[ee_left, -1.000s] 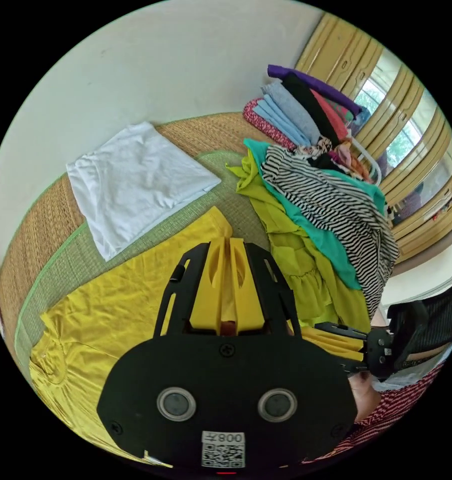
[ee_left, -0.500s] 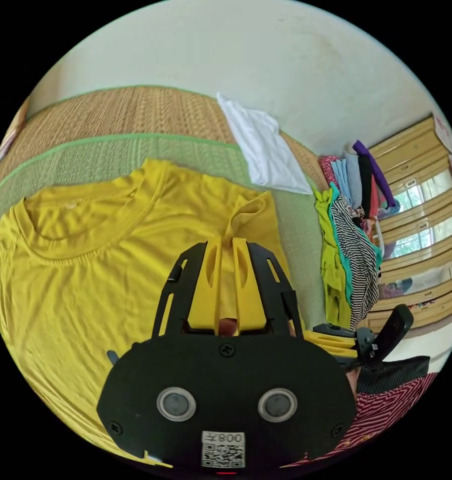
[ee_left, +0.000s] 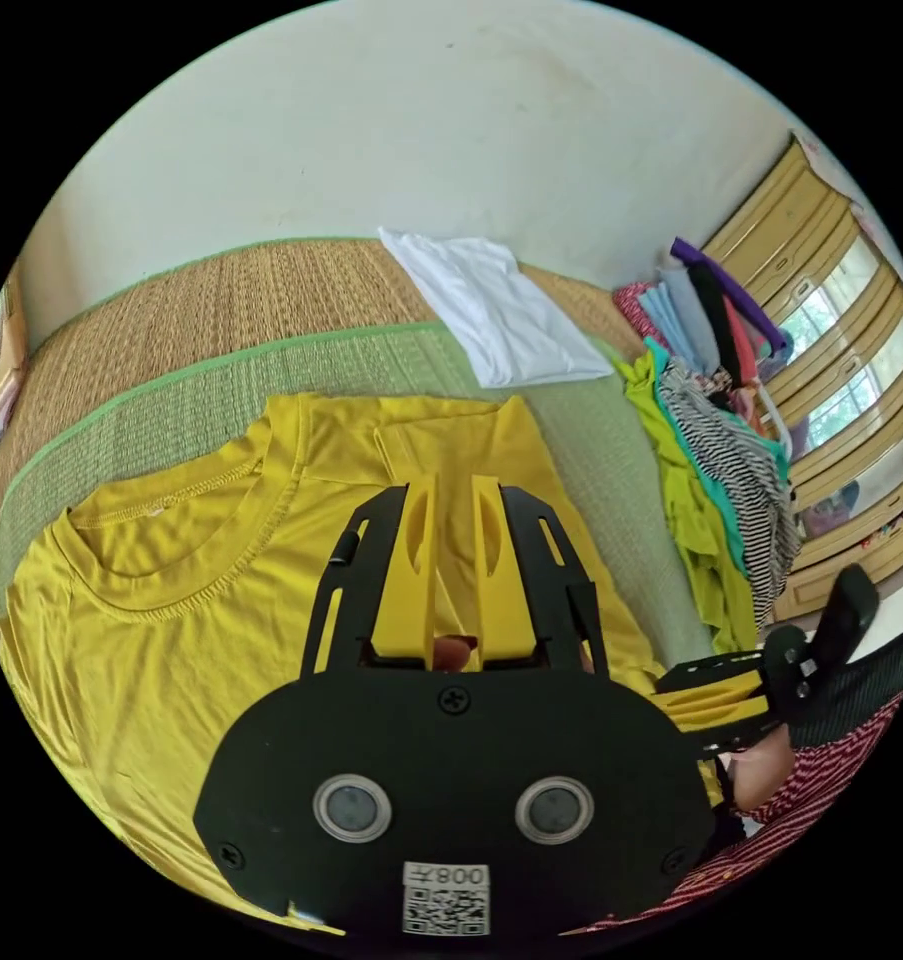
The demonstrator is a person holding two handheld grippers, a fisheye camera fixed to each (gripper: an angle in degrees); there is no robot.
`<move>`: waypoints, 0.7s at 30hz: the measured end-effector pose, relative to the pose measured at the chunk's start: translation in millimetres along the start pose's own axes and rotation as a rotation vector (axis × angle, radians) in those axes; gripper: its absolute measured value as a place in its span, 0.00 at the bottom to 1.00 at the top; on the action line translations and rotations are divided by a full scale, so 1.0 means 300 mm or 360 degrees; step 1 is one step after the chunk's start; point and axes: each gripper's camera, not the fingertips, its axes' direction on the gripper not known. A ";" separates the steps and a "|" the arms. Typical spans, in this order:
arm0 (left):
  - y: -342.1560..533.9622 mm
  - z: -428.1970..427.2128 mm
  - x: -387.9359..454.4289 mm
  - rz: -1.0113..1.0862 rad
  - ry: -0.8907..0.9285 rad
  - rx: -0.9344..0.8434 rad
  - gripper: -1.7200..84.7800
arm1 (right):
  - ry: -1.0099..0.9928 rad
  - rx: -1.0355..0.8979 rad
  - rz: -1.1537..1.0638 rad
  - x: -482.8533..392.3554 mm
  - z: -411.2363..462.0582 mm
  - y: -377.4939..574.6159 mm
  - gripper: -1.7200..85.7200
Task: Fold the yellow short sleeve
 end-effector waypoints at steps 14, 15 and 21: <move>-0.007 -0.062 0.014 0.0071 0.0030 0.0126 0.06 | 0.0153 0.0028 0.0134 0.106 0.060 -0.115 0.02; -0.009 -0.056 0.024 0.0100 0.0036 0.0112 0.06 | 0.0183 0.0057 0.0130 0.106 0.051 -0.136 0.02; 0.013 -0.019 0.002 0.0126 -0.0128 0.0028 0.04 | 0.0331 0.0076 0.0337 0.228 0.102 -0.232 0.02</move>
